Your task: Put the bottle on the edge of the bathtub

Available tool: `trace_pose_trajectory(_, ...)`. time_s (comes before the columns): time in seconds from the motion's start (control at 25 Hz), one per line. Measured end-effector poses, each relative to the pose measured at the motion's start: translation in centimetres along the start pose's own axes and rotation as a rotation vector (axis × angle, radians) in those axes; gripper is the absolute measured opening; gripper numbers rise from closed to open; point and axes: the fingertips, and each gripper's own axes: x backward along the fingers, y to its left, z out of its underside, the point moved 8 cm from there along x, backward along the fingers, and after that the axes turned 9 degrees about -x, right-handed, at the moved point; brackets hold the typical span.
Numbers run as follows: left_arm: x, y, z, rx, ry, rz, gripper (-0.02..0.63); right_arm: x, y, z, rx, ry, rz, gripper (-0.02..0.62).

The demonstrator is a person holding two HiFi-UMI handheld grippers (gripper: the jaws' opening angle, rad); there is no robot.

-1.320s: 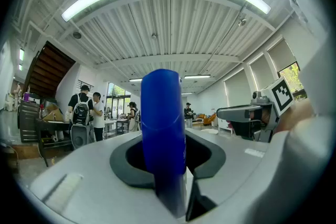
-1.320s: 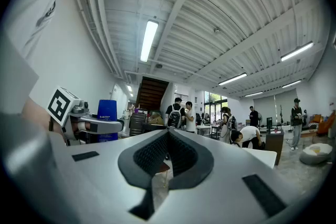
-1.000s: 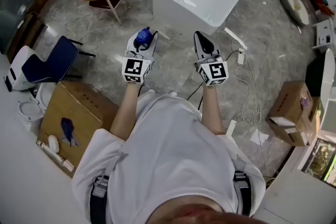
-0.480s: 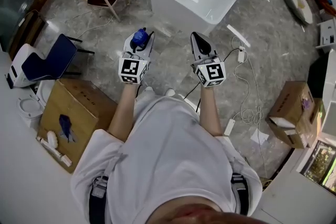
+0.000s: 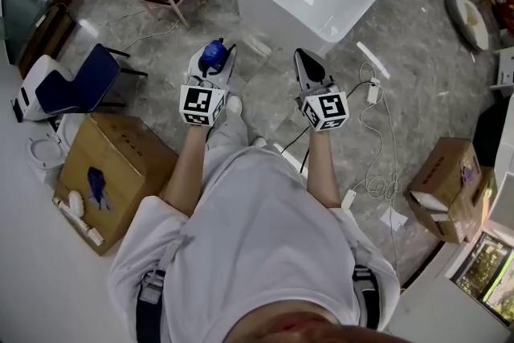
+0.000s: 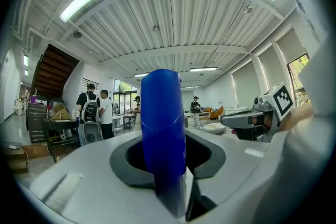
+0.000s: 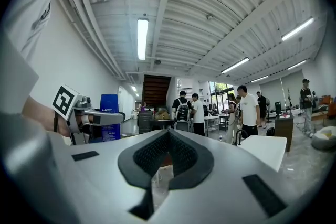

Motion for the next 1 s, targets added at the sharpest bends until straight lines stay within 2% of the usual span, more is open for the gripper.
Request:
trace_pose_trajectory(0.32,-6.1,4.2,0.7,-0.007,-0.027,0.012,0.129,-6.4,-3.7,-0.5,0.018,0.005,0.017,-0.001)
trace_pose_trajectory(0.68,-16.3,13.8,2.2,0.005,-0.048,0.064,0.129,-17.5,-8.3,-1.4,0.029,0.042,0.075,0.000)
trace_pose_trajectory(1.0,-24.3,21.3,4.1,0.029,-0.012,0.137,0.129,-26.1,-11.0,-2.9,0.086,0.103,0.115,0.000)
